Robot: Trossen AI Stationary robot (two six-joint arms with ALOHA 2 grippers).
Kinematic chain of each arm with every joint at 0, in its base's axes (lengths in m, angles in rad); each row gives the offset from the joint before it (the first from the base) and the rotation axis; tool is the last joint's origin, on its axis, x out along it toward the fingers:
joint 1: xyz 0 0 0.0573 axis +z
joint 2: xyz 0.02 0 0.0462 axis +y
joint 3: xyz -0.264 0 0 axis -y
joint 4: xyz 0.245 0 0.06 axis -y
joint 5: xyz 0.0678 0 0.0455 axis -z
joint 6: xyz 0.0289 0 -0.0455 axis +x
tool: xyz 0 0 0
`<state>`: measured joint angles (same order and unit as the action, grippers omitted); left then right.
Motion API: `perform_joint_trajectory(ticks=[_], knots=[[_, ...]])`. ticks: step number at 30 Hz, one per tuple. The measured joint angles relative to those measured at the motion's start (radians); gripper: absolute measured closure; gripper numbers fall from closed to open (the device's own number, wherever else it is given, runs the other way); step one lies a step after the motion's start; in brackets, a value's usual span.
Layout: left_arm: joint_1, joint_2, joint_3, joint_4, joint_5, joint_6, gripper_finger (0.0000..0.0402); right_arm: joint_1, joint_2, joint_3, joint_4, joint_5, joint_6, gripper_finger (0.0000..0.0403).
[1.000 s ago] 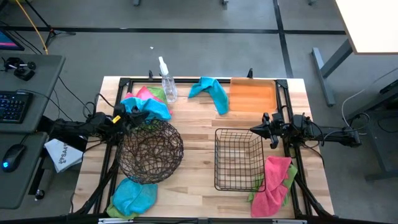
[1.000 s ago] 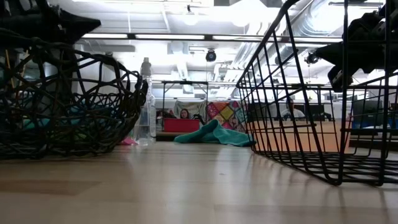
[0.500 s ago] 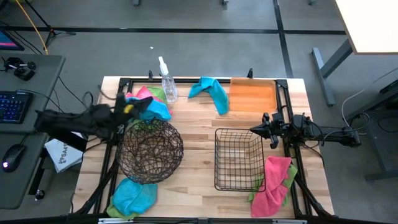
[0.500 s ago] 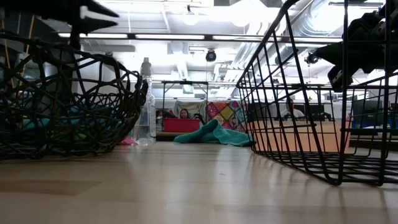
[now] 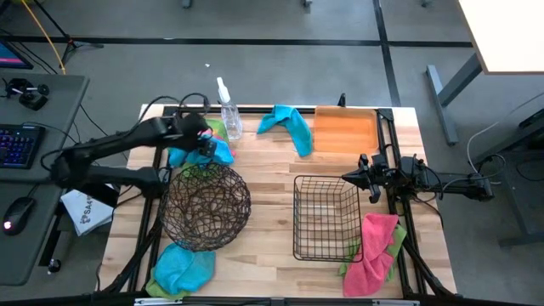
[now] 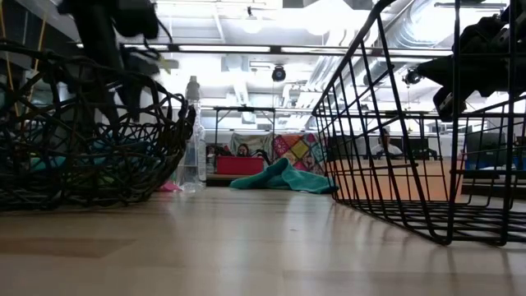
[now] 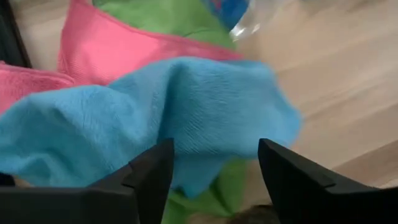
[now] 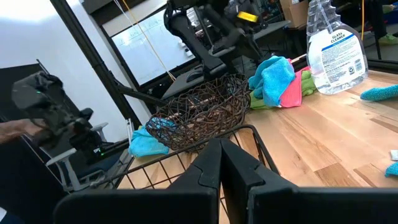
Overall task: Sort microfiber towel by color & place in baskets
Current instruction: Put the left blue towel into the orange transparent bin
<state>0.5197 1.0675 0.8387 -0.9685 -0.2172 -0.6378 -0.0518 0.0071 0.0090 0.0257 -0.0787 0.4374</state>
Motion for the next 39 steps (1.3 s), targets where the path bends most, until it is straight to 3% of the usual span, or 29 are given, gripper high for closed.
perform_joint_trajectory(ticks=[7, 15, 24, 32, 39], knots=[[0.093, 0.099, 0.000, 0.000, -0.010, 0.173, 0.0170, 0.000, 0.000, 0.000, 0.000, 0.000, 0.000, 0.0402], [0.104, 0.125, 0.001, 0.007, -0.142, 0.327, 0.0170, 0.000, 0.000, 0.000, 0.000, 0.000, 0.000, 0.0402], [0.121, 0.124, 0.032, -0.024, -0.141, 0.373, 0.0170, 0.000, 0.000, 0.000, 0.000, 0.000, 0.000, 0.0402], [0.119, 0.127, 0.107, -0.052, -0.116, 0.517, 0.0170, 0.000, 0.000, 0.000, 0.000, 0.000, 0.000, 0.0402], [0.198, 0.248, 0.106, -0.093, -0.124, 0.623, 0.0170, 0.000, 0.000, 0.000, 0.000, 0.000, 0.000, 0.0402]])
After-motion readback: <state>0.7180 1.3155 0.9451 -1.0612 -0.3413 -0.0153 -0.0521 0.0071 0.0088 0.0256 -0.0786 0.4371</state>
